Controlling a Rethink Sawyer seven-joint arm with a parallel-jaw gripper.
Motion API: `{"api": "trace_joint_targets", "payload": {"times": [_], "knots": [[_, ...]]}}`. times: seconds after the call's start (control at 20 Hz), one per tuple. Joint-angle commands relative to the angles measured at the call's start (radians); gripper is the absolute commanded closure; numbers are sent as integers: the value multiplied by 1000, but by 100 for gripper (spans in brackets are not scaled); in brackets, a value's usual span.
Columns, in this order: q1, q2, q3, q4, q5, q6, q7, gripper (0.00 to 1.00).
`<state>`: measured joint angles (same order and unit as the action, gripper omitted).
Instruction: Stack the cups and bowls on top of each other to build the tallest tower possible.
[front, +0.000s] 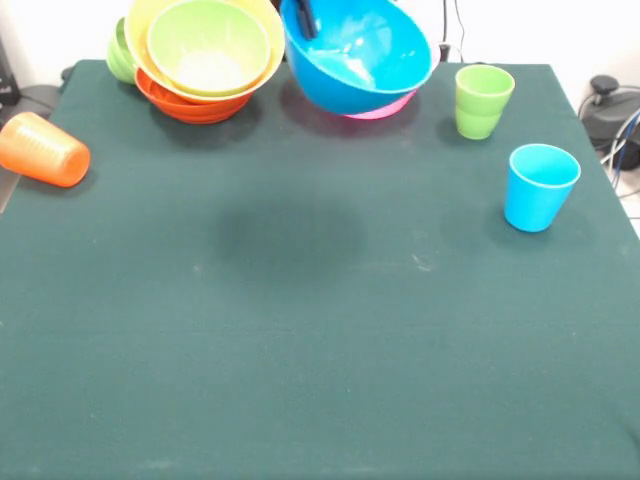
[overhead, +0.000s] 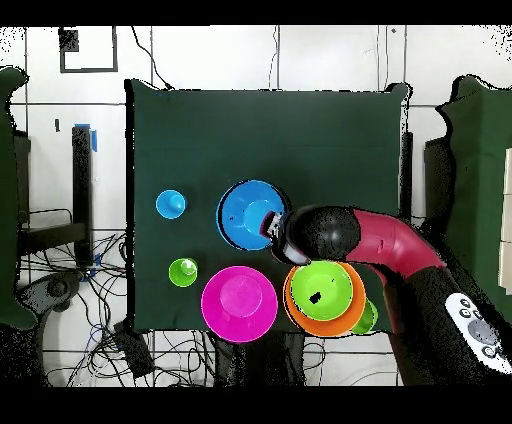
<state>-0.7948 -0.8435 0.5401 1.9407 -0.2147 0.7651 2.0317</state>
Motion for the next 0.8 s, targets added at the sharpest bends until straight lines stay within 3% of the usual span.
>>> {"api": "trace_joint_targets", "payload": {"times": [0.05,0.4,0.7,0.8], "knots": [[-54,47,229,93,-131,-128,-341,100],[-192,174,386,166,-109,-248,-246,100],[-238,213,432,182,-121,-206,-206,100],[-243,201,413,182,-123,-166,-185,100]]}}
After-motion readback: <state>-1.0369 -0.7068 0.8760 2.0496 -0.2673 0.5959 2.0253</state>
